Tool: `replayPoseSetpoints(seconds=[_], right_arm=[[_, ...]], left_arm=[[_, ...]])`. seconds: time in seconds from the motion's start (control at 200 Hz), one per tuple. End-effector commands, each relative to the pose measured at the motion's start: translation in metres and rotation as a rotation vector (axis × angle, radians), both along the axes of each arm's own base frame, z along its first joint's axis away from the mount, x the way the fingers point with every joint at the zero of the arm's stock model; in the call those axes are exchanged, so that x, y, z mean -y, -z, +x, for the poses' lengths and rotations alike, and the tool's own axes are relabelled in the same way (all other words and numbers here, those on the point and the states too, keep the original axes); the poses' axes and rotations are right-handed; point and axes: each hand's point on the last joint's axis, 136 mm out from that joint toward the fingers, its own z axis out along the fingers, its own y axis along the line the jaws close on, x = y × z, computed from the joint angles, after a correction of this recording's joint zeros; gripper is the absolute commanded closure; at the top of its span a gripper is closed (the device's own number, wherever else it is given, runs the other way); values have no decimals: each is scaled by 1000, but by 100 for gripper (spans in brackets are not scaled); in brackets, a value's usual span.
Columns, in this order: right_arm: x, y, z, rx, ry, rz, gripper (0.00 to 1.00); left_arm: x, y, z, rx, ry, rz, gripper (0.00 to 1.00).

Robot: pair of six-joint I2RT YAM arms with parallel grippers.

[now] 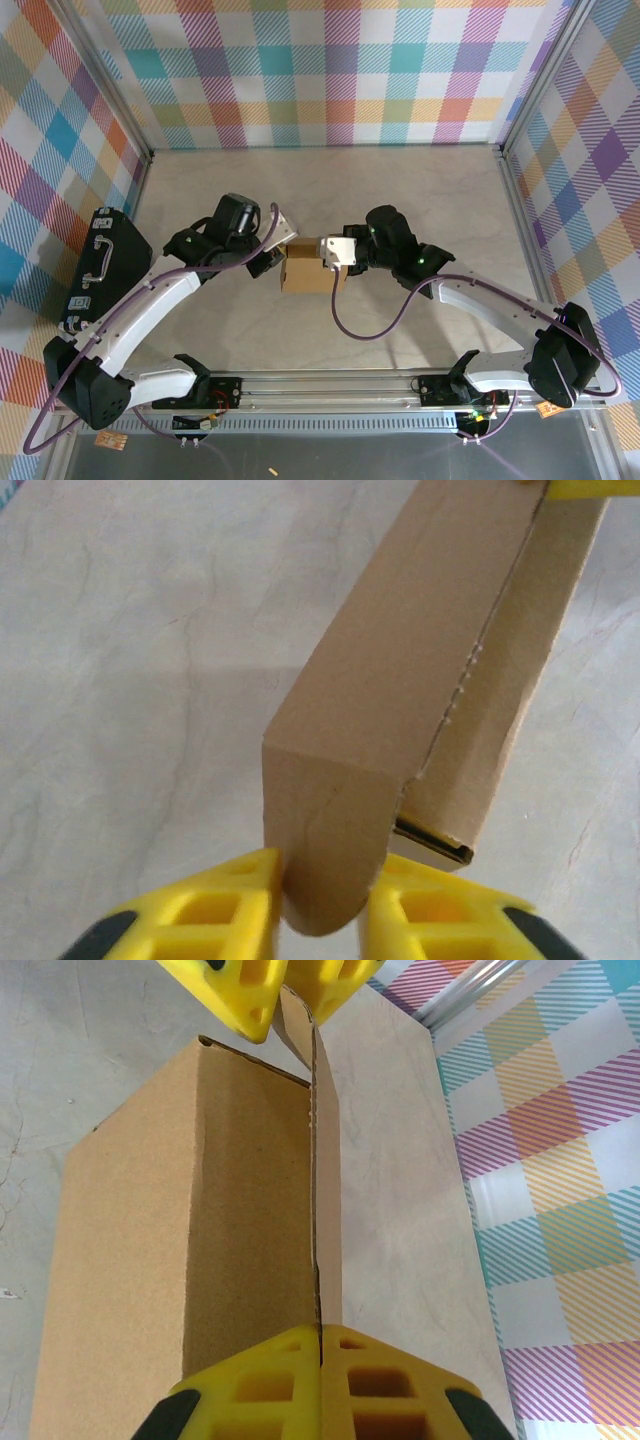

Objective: Fold the paper box

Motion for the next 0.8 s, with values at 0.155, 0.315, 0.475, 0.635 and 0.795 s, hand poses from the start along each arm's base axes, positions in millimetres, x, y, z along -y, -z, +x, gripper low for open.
replayPoseSetpoints(seconds=[0.155,0.315,0.475,0.635,0.795], right_arm=[[-4,-11,-11,8,-56,30,100],[-4,-11,-12,4,-59,31,100],[-4,-13,-11,4,-52,37,100],[-5,-27,-8,-12,-12,108,41],[3,-57,-14,-67,48,245,4]], left_arm=[[13,-16,0,59,35,-95,90],[15,-16,-1,55,41,-112,100],[16,-18,-3,57,30,-140,100],[13,-21,-8,61,7,-167,100],[8,-23,-13,113,3,-197,100]])
